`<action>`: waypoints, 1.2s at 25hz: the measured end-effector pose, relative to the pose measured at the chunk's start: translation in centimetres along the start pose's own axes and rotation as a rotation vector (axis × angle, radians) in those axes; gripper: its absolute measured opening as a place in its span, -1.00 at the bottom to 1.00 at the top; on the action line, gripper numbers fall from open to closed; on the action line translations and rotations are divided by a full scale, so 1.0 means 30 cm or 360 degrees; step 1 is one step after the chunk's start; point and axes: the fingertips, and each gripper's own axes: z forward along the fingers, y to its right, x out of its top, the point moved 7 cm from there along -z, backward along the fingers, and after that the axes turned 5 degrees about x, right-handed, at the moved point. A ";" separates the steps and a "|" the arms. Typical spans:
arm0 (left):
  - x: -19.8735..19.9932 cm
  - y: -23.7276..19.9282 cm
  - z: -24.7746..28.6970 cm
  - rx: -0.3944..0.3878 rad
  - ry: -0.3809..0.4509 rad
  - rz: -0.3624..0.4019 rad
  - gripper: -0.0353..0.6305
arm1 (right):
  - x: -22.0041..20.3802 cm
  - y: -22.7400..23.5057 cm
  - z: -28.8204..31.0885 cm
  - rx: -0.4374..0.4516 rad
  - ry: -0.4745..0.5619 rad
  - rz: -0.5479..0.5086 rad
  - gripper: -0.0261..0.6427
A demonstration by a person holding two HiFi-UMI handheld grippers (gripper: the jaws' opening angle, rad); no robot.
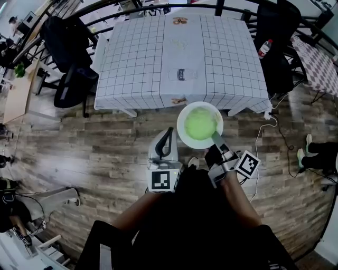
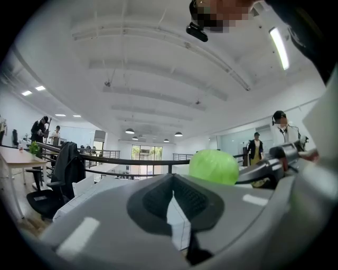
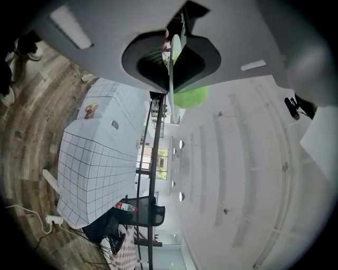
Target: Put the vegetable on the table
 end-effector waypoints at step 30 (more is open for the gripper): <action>0.002 0.032 0.158 0.0123 0.0040 0.0037 -0.87 | 0.212 0.105 0.041 -0.0097 -0.0005 -0.0013 -0.86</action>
